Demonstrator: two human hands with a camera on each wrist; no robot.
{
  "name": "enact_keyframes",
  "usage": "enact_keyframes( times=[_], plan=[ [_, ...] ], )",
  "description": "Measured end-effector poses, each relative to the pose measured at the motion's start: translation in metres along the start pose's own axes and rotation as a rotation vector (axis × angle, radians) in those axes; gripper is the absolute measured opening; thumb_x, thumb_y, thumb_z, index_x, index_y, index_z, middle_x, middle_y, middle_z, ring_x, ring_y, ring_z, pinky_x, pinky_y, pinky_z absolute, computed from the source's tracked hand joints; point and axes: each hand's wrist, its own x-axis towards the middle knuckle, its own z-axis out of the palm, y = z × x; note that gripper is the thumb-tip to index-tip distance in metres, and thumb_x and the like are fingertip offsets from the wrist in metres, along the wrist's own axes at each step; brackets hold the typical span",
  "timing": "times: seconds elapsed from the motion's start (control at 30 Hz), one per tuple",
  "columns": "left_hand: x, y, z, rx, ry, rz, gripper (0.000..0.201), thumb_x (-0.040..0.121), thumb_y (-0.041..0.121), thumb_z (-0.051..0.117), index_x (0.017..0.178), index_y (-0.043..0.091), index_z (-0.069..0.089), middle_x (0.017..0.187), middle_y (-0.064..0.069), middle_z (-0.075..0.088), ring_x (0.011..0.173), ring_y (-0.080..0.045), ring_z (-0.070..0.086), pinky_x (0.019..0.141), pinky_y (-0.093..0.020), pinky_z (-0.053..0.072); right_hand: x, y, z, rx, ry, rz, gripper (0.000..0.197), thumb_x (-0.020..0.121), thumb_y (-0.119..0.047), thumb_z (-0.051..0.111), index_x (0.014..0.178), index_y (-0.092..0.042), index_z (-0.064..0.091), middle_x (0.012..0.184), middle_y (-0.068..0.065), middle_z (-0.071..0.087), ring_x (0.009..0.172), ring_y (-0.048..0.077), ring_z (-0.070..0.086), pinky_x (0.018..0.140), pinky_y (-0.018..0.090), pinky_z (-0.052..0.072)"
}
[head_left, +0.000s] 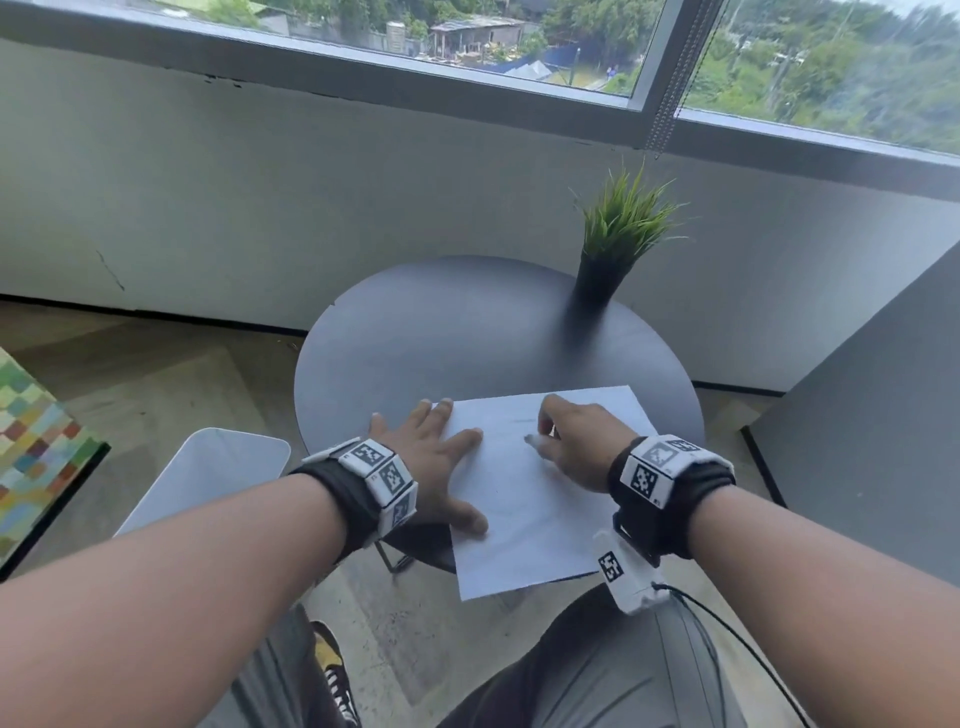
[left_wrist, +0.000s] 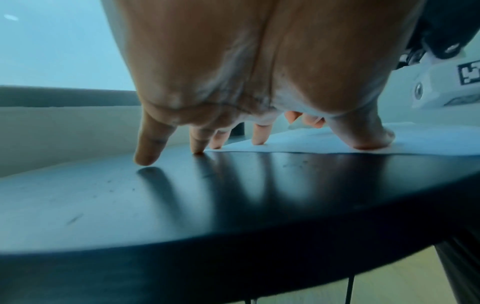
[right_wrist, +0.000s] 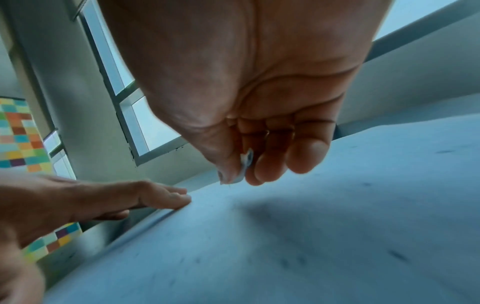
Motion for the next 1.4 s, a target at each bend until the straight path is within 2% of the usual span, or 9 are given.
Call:
enact_keyframes(
  times=[0.27, 0.47, 0.6, 0.77, 0.9, 1.03, 1.2, 1.33, 1.4],
  plan=[
    [-0.001, -0.010, 0.009, 0.009, -0.004, -0.026, 0.146, 0.043, 0.101, 0.048, 0.155, 0.028, -0.012, 0.163, 0.012, -0.020, 0.150, -0.021, -0.016, 0.112, -0.070, 0.004, -0.004, -0.042, 0.022, -0.062, -0.109, -0.265, 0.023, 0.095, -0.045, 0.049, 0.092, -0.023, 0.046, 0.092, 0.007, 0.064, 0.082, 0.029, 0.054, 0.073, 0.036, 0.048],
    [0.001, -0.010, 0.009, 0.015, 0.004, -0.029, 0.151, 0.039, 0.103, 0.046, 0.155, 0.027, -0.012, 0.162, 0.012, -0.020, 0.150, -0.022, -0.015, 0.110, -0.071, 0.008, 0.017, -0.036, 0.010, -0.098, 0.017, -0.066, 0.026, 0.097, -0.040, 0.047, 0.101, -0.014, 0.046, 0.104, 0.016, 0.061, 0.089, 0.034, 0.057, 0.075, 0.037, 0.048],
    [0.001, -0.012, 0.009, 0.004, -0.007, -0.019, 0.149, 0.042, 0.101, 0.048, 0.155, 0.027, -0.013, 0.162, 0.013, -0.023, 0.150, -0.022, -0.016, 0.110, -0.072, 0.007, 0.009, -0.061, 0.017, -0.163, -0.137, -0.341, 0.023, 0.097, -0.039, 0.050, 0.103, -0.017, 0.051, 0.101, 0.008, 0.065, 0.081, 0.026, 0.049, 0.069, 0.030, 0.037],
    [0.000, -0.010, 0.008, 0.002, -0.035, -0.031, 0.148, 0.046, 0.099, 0.051, 0.154, 0.026, -0.018, 0.160, 0.012, -0.026, 0.150, -0.022, -0.019, 0.109, -0.074, 0.006, 0.036, -0.051, 0.004, -0.150, 0.024, -0.091, 0.028, 0.097, -0.039, 0.047, 0.104, -0.012, 0.050, 0.107, 0.015, 0.062, 0.094, 0.034, 0.058, 0.072, 0.032, 0.042],
    [-0.001, -0.009, 0.004, -0.005, -0.046, -0.030, 0.146, 0.049, 0.096, 0.055, 0.155, 0.026, -0.016, 0.161, 0.011, -0.026, 0.150, -0.022, -0.018, 0.106, -0.077, 0.009, 0.022, -0.065, 0.014, -0.146, -0.107, -0.271, 0.018, 0.096, -0.035, 0.050, 0.096, -0.017, 0.051, 0.100, 0.011, 0.065, 0.090, 0.031, 0.057, 0.068, 0.028, 0.033],
    [0.001, -0.008, 0.004, 0.017, -0.056, -0.027, 0.145, 0.047, 0.098, 0.053, 0.154, 0.030, -0.016, 0.161, 0.011, -0.025, 0.150, -0.023, -0.017, 0.103, -0.078, 0.016, 0.040, -0.040, 0.002, -0.142, 0.012, -0.052, 0.026, 0.095, -0.039, 0.049, 0.098, -0.014, 0.049, 0.100, 0.014, 0.062, 0.088, 0.034, 0.058, 0.069, 0.032, 0.041],
    [0.000, -0.007, 0.001, 0.024, -0.062, -0.023, 0.142, 0.050, 0.096, 0.055, 0.154, 0.031, -0.015, 0.161, 0.011, -0.024, 0.150, -0.025, -0.017, 0.100, -0.078, 0.022, 0.024, -0.049, 0.009, -0.186, -0.047, -0.287, 0.011, 0.094, -0.027, 0.050, 0.095, -0.016, 0.047, 0.087, 0.012, 0.062, 0.080, 0.034, 0.054, 0.066, 0.036, 0.043],
    [0.001, -0.004, -0.001, 0.043, -0.074, -0.027, 0.145, 0.047, 0.095, 0.060, 0.154, 0.031, -0.017, 0.162, 0.007, -0.023, 0.150, -0.029, -0.015, 0.102, -0.075, 0.028, 0.029, -0.027, -0.009, -0.098, 0.012, -0.119, 0.014, 0.094, -0.033, 0.054, 0.088, -0.022, 0.048, 0.087, 0.004, 0.060, 0.083, 0.029, 0.054, 0.068, 0.034, 0.044],
    [0.002, -0.003, -0.002, 0.047, -0.075, -0.024, 0.145, 0.047, 0.093, 0.062, 0.154, 0.032, -0.015, 0.162, 0.004, -0.022, 0.150, -0.032, -0.013, 0.103, -0.073, 0.030, 0.022, -0.032, 0.000, -0.064, -0.031, -0.164, 0.010, 0.093, -0.032, 0.054, 0.091, -0.024, 0.048, 0.086, 0.001, 0.060, 0.081, 0.025, 0.053, 0.067, 0.032, 0.042]
  ],
)
